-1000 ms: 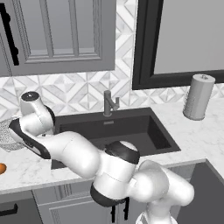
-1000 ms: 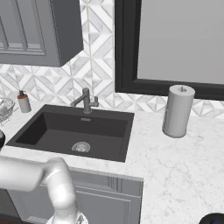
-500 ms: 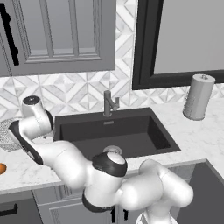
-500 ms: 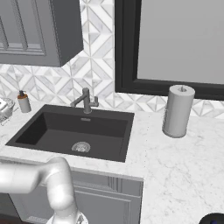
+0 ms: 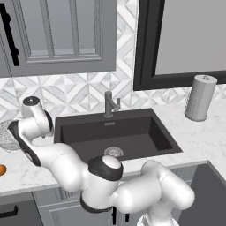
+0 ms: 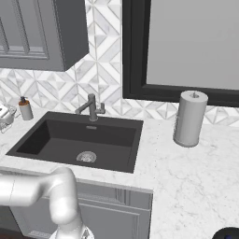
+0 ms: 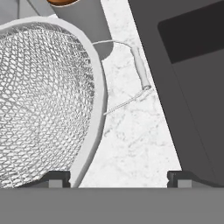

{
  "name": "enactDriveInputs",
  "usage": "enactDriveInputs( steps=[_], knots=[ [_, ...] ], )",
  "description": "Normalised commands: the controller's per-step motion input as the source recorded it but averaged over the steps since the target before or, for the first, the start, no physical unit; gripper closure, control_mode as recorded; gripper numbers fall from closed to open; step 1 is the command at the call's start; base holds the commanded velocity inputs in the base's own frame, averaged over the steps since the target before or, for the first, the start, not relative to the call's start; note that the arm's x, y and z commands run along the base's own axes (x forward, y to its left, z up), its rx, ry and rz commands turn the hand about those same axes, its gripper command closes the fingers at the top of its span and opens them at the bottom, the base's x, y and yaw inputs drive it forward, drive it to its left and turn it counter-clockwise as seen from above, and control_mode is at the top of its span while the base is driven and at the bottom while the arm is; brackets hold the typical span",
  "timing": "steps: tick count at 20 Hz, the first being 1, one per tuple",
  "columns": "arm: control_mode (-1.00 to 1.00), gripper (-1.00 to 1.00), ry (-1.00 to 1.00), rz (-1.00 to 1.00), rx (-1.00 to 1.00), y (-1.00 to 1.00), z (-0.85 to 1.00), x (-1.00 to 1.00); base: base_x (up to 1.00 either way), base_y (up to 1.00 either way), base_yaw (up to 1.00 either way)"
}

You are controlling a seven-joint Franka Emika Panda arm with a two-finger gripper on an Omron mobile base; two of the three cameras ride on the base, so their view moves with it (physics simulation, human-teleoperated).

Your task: Put the colander in the sink, put the tangerine in the colander, and turn on the sink faucet and pour water over the colander.

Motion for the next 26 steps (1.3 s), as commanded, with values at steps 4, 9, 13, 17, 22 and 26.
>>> enactDriveInputs(
  steps=[4, 9, 13, 17, 22, 26],
  knots=[
    [-1.00, -1.00, 0.00, 0.00, 0.00, 0.20, 0.00, 0.33, 0.00, 0.00, 0.00],
    [-1.00, -1.00, 0.00, 0.00, 0.00, 0.09, 0.00, 0.09, 0.00, 0.00, 0.00],
    [-1.00, -1.00, 0.00, 0.00, 0.00, 0.13, -0.14, 0.06, 0.00, 0.00, 0.00],
    [-1.00, -1.00, 0.01, 0.00, 0.00, 0.16, -0.34, 0.02, 0.00, 0.00, 0.00],
    [-1.00, -1.00, 0.00, 0.00, 0.00, 0.02, -0.36, 0.00, 0.00, 0.00, 0.00],
    [-1.00, -1.00, 0.00, 0.00, 0.00, 0.00, -0.23, 0.00, 0.00, 0.00, 0.00]
  ],
)
